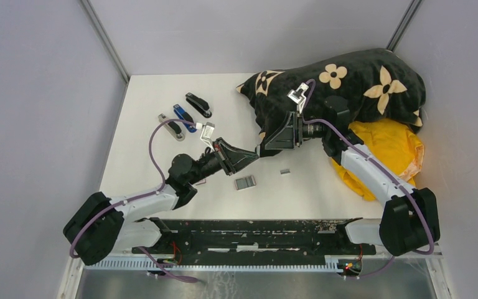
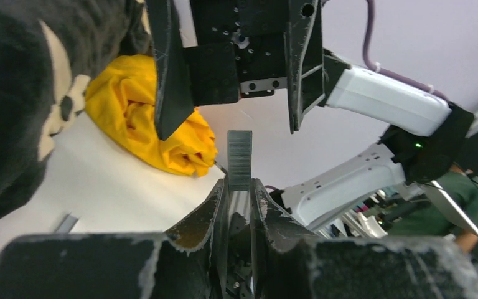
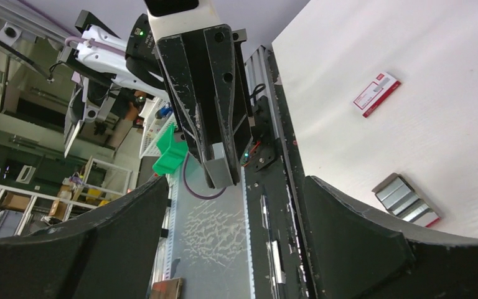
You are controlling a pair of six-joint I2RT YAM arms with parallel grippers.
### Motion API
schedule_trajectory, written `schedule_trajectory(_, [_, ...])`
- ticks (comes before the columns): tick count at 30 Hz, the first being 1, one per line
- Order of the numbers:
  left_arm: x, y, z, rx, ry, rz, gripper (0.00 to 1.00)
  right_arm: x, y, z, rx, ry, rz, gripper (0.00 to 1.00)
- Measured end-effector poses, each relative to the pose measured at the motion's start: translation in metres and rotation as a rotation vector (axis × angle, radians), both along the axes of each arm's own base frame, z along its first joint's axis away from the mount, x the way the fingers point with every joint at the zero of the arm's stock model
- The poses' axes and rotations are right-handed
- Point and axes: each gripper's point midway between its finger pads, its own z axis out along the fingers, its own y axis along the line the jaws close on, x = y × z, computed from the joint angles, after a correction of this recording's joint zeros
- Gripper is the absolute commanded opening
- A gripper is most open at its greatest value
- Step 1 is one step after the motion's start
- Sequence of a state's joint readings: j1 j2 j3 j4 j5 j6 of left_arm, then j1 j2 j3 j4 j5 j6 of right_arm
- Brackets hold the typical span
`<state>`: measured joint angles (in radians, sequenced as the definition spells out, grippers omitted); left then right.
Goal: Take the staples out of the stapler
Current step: Pick up the staple from the center of the board.
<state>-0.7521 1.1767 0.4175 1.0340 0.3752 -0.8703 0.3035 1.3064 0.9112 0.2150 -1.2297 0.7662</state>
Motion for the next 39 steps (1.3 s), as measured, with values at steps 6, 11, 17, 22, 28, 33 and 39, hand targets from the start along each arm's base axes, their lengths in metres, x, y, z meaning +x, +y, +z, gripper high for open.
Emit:
schedule_trajectory(6, [-0.006,-0.006,0.004,-0.046,0.003,-0.062,0.17,-0.007,0.008,0.007,0.024,-0.002,0.028,0.72])
schedule_trajectory(11, [-0.01,-0.007,0.006,-0.058,-0.005,-0.086,0.17,-0.01,0.011,0.009,0.034,-0.01,0.04,0.64])
schedule_trajectory(17, [-0.012,-0.007,0.009,-0.065,-0.012,-0.092,0.17,-0.014,0.014,0.01,0.035,-0.011,0.055,0.54])
schedule_trajectory(22, [-0.011,-0.007,0.008,-0.064,-0.011,-0.093,0.17,-0.016,0.016,0.01,0.035,-0.02,0.066,0.46])
schedule_trajectory(28, [-0.01,-0.008,0.004,-0.058,-0.004,-0.092,0.17,-0.018,0.017,0.007,0.031,-0.028,0.077,0.43])
schedule_trajectory(33, [-0.01,-0.008,0.004,-0.057,-0.003,-0.092,0.17,-0.02,0.018,0.006,0.029,-0.039,0.086,0.38])
schedule_trajectory(39, [-0.009,-0.009,0.002,-0.053,0.001,-0.092,0.17,-0.023,0.018,0.004,0.024,-0.045,0.102,0.29])
